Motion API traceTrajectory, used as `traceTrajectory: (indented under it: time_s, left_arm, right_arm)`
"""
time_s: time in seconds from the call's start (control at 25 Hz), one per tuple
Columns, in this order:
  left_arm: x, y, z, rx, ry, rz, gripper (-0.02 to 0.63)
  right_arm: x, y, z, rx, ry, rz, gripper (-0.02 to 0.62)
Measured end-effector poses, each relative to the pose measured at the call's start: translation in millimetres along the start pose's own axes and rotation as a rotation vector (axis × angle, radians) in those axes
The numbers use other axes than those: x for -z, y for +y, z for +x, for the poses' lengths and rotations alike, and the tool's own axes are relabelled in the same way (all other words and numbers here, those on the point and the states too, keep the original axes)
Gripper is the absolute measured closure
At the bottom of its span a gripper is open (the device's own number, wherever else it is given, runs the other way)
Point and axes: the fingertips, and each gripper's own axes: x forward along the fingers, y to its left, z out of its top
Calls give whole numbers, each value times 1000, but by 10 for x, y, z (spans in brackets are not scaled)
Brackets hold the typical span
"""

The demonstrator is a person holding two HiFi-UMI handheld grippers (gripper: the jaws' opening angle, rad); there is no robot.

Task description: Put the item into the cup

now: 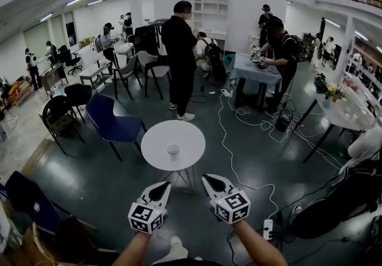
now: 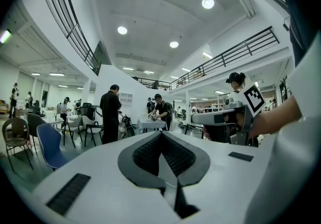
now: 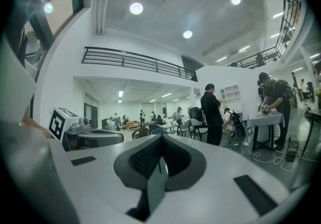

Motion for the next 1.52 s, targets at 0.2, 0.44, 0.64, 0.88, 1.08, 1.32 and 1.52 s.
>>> traceTrajectory:
  time_s: [0.2,0.44,0.64,0.88,1.08,1.32,1.52]
  left_arm:
    - [56,-290,-136,3,6,13,591]
    - [26,-473,-220,15,-4,20,591]
    - [86,-517,-306,24,-13,20,591]
    - [19,-485,-416,28,-18,13,591]
    - [-107,-349,-488,24,-39,24,591]
    - [-240,-268,-739,23,-63,46,591]
    - [-241,-104,-1044,26,-81,49,591]
  right_arm:
    - [99,99,-262,-9,-2,-1,577]
    - [90,152,-446,1,-14,-3,577]
    - [171,205,-514,21,-12,0,577]
    - [120,310,-538,34,-10,2,577]
    - [5,386,-432,44,-17,0,577]
    - [-48,601,-441,50,-9,-10,577]
    - [2,918,-377,68,-11,-9,577]
